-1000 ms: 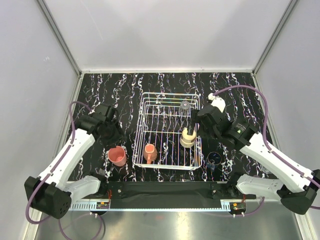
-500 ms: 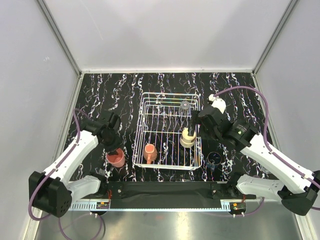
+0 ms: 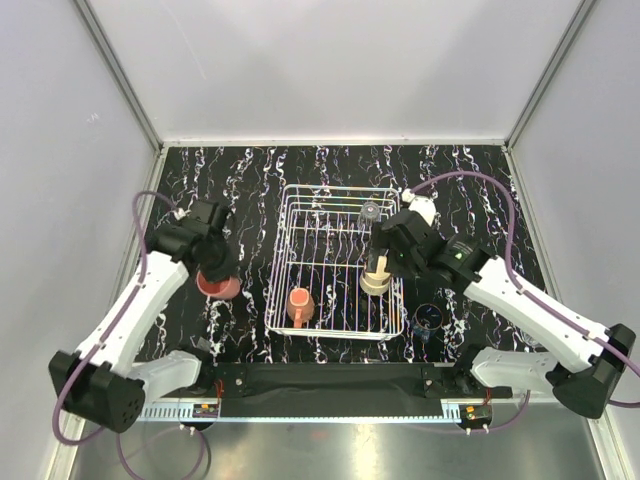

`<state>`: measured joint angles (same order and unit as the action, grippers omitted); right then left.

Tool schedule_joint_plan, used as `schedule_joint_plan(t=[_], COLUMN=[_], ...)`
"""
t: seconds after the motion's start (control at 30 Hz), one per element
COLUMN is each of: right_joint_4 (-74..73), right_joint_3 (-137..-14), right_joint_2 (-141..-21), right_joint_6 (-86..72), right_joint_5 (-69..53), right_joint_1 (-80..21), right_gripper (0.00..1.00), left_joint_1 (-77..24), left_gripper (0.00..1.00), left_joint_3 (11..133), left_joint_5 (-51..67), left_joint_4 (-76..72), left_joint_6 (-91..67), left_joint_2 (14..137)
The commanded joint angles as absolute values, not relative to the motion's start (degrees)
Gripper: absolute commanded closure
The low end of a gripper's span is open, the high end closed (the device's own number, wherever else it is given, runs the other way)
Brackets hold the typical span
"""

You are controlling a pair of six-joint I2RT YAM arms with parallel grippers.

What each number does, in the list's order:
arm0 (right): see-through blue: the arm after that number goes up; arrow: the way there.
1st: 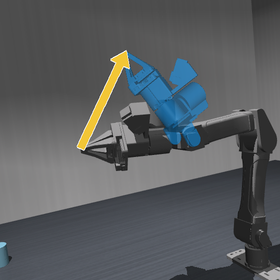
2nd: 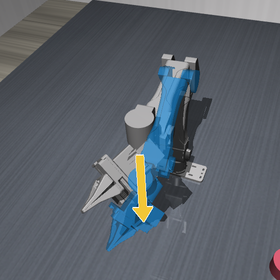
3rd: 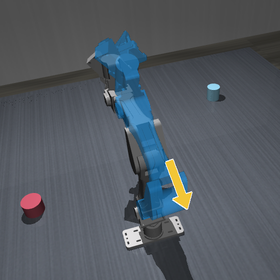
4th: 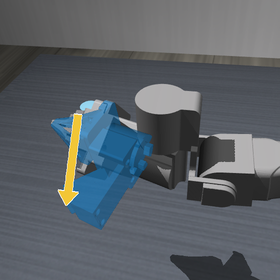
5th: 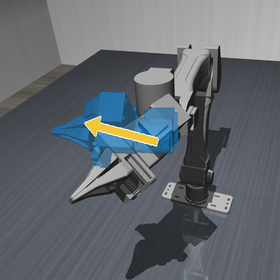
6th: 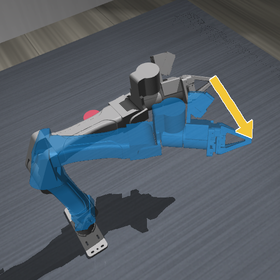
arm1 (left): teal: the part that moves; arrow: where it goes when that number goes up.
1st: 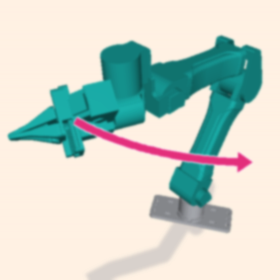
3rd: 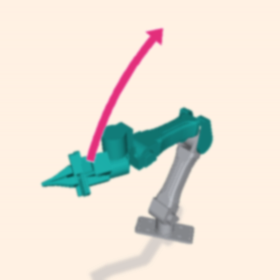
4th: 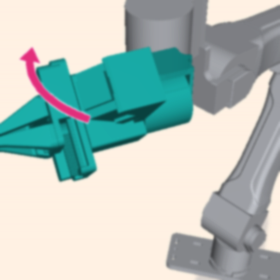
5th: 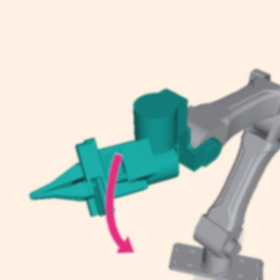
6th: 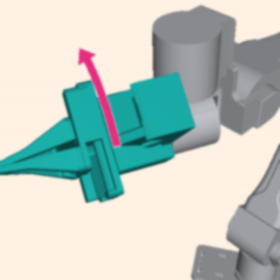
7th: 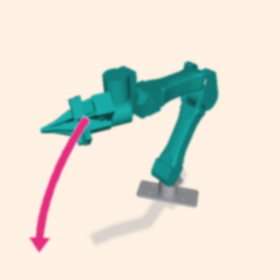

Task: Load the cups into the dish rack

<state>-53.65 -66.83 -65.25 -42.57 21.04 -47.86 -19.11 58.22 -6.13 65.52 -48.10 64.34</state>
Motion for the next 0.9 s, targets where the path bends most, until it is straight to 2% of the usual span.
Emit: schedule_joint_plan(t=[0.0,0.07,0.1,0.13,0.2,0.23,0.47,0.6,0.7,0.87], right_joint_4=[-49.2,-46.8,-45.8,-44.7,-41.5,-40.6,-32.8,-25.0,-21.3,-21.0], right_joint_3=[-67.9,-67.6,-67.4,-67.2,-67.1,-67.1,-67.2,-63.6,-61.1,-60.8], right_joint_2=[-66.4,-66.4,-66.2,-66.3,-65.9,-65.7,-63.4,-60.7,-59.1,-56.9], right_joint_6=[-41.9,-41.6,-41.4,-41.2,-40.4,-40.0,-37.1,-37.1,-37.1,-35.5], right_joint_5=[17.8,15.3,14.3,13.4,9.7,8.4,2.0,-4.3,-7.0,-8.4], right_joint_1=[-48.1,-48.2,-48.2,-48.2,-48.2,-48.1,-48.2,-48.1,-48.1,-47.9], right_gripper=[0.00,0.01,0.00,0.00,0.00,0.00,0.01,0.00,0.00,0.00], left_joint_1=[-18.9,-18.9,-18.9,-19.2,-20.0,-21.1,-25.8,-27.2,-27.3,-27.2], left_gripper=[1.00,1.00,1.00,1.00,1.00,1.00,1.00,1.00,1.00,1.00], left_joint_3=[66.6,69.5,69.4,68.0,65.5,63.8,60.2,51.6,47.8,45.9], left_joint_5=[-5.5,-0.2,4.7,12.8,19.0,21.2,35.8,45.3,47.8,54.8], left_joint_4=[60.6,55.5,48.3,44.3,35.6,28.1,4.4,-20.7,-31.7,-42.0], left_joint_6=[-40.4,-38.2,-37.4,-37.1,-38.2,-38.8,-43.0,-50.3,-54.2,-58.6], left_joint_2=[60.5,59.5,59.0,57.8,56.7,56.5,61.7,62.8,62.7,62.6])
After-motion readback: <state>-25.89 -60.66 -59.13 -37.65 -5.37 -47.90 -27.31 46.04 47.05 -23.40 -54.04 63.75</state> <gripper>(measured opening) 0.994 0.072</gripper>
